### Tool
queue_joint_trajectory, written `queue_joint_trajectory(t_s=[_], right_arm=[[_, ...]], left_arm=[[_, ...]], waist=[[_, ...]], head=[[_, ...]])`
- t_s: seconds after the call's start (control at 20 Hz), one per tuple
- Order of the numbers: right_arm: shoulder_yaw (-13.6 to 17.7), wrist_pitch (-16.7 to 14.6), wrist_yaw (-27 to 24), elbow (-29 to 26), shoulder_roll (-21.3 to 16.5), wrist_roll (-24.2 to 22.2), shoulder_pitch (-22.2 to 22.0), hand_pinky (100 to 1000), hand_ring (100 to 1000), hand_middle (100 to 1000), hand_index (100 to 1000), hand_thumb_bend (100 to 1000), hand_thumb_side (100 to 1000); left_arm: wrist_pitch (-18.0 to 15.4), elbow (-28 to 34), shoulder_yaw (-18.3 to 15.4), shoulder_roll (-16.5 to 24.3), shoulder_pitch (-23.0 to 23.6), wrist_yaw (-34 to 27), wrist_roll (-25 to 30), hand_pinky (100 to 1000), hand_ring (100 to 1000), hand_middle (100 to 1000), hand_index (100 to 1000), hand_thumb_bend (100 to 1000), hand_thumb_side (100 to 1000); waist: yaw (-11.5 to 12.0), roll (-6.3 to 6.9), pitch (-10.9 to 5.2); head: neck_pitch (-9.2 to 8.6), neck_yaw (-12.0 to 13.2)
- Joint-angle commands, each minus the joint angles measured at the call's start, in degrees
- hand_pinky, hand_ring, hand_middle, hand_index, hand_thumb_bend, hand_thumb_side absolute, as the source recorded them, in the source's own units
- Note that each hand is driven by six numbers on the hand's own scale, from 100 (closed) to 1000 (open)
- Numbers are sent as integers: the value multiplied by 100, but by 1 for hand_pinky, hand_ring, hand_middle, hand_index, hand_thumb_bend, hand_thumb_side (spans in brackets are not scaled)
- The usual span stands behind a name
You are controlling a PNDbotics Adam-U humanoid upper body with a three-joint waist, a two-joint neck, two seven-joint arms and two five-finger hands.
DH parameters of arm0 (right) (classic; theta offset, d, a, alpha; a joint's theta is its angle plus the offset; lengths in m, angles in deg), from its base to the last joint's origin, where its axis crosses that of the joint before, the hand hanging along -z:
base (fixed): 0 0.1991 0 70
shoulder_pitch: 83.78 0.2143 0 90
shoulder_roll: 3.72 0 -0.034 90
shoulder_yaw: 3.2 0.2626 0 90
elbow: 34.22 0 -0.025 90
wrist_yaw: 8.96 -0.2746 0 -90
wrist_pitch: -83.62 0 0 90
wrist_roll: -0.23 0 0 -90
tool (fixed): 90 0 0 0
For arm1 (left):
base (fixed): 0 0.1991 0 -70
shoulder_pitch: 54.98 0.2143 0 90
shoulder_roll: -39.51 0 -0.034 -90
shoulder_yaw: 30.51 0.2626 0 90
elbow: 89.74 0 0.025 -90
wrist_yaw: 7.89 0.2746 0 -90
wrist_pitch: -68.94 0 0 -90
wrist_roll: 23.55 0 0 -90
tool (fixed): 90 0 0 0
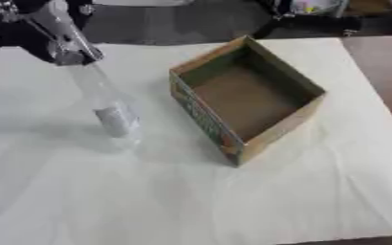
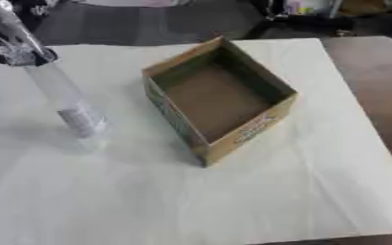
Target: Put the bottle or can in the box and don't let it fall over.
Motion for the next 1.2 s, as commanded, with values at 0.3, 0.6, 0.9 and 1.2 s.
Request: queue_joint_trajectory(t_s=[0.3, 0.6, 0.9, 1.2], right_arm=[[85, 20, -26, -83, -293, 74, 7, 730, 1000, 901, 981, 100, 392], [84, 34, -26, -115, -389, 120, -5, 731, 1000, 900, 979, 100, 384], [75, 64, -34, -144, -419, 134, 53, 731, 1000, 900, 979, 100, 386], [78, 92, -30, -178, -440, 139, 112, 731, 1000, 900, 980, 100, 391]], left_arm=[[-819, 123, -185, 208, -366, -188, 950, 100, 100, 100, 165, 355, 100], [-822, 1, -256, 51, -790, -149, 950, 100, 100, 100, 165, 401, 100], [-663, -346, -490, -221, -1217, -104, 950, 100, 100, 100, 164, 390, 100], [-463, -597, -800, -349, -1542, -123, 885, 100, 100, 100, 163, 384, 100]], waist=[[-17, 54, -241], [-76, 142, -342], [-157, 214, -331], [-221, 306, -291]], head=[[99, -86], [223, -103], [240, -57], [358, 26]])
